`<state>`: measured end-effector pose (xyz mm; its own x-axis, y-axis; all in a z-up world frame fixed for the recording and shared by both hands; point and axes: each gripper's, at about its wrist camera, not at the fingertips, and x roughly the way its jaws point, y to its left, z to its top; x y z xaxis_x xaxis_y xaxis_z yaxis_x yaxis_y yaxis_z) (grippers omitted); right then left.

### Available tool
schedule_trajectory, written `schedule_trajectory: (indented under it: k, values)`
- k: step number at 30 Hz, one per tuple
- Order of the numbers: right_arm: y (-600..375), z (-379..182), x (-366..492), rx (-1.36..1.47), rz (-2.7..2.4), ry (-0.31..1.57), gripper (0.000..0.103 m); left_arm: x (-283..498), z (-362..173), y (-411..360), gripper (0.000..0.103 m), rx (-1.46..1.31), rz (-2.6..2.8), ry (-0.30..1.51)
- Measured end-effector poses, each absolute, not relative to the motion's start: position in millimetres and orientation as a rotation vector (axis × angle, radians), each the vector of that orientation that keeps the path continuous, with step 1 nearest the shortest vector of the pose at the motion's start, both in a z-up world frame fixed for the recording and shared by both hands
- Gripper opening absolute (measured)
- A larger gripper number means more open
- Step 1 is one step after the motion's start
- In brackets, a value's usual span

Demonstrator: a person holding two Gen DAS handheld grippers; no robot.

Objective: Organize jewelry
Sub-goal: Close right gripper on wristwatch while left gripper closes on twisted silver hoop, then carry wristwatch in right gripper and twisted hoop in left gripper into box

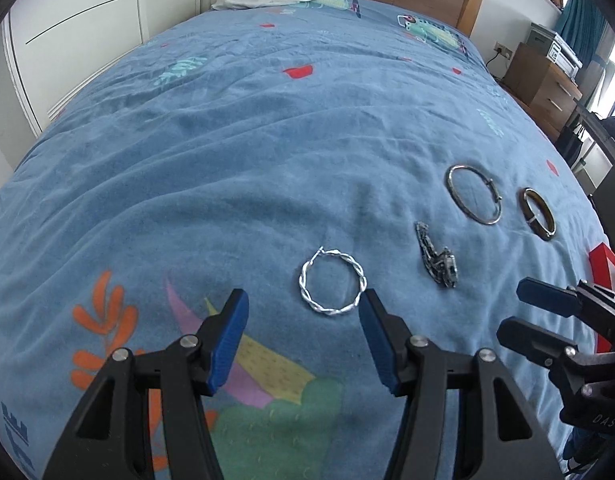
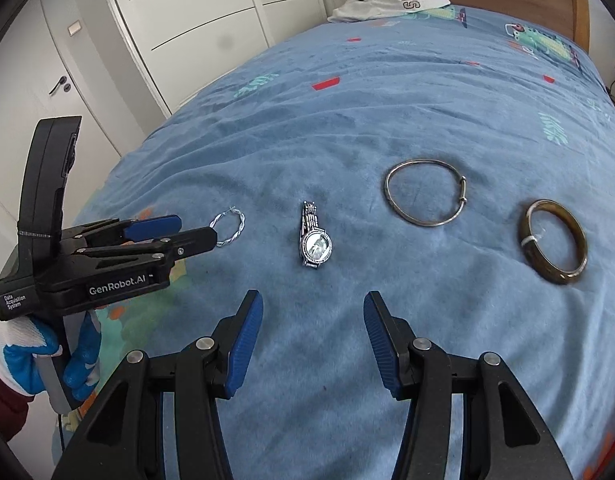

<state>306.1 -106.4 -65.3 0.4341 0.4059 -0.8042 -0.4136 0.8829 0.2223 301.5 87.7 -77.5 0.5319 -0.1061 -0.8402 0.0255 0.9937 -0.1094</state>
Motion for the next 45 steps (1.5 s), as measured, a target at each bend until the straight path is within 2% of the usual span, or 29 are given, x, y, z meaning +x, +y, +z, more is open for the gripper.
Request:
schedule_trajectory:
  k: [7, 9, 12, 14, 17, 21, 23, 31, 45]
  values:
    - [-89.5, -82.8, 331.9, -0.018, 0.538, 1.015, 0.052, 315.0, -93.5, 94.8, 0.054, -0.075, -0.046, 1.011]
    - [-84.0, -87.2, 338.1, -0.018, 0.542, 1.019, 0.052, 314.6, -94.8, 94.9, 0.048, -0.061, -0.037, 1.001]
    - [-77.7, -92.5, 346.5, -0.013, 0.535, 1.025, 0.052, 312.5, -96.0, 98.1, 0.031, -0.043, -0.018, 0.988]
    - [-73.2, -95.5, 352.5, -0.008, 0.524, 1.026, 0.052, 310.6, -97.0, 103.3, 0.016, -0.040, -0.003, 0.984]
    - [-68.2, -99.4, 358.7, -0.009, 0.509, 1.029, 0.048, 308.1, -96.8, 110.7, 0.007, -0.052, 0.010, 0.985]
    - [-61.8, -104.2, 361.6, -0.034, 0.475, 1.039, 0.028, 301.2, -96.2, 113.0, 0.006, -0.062, 0.024, 0.988]
    - [-60.3, -105.2, 361.9, -0.040, 0.463, 1.041, 0.023, 297.7, -95.3, 111.8, 0.005, -0.062, 0.027, 0.990]
    - [-72.3, -97.5, 341.6, -0.001, 0.491, 1.037, 0.022, 281.0, -83.2, 109.9, 0.005, -0.086, 0.000, 0.992]
    - [-124.7, -69.2, 235.5, 0.154, 0.526, 1.057, 0.022, 217.3, -32.4, 69.9, 0.005, -0.038, -0.080, 0.952]
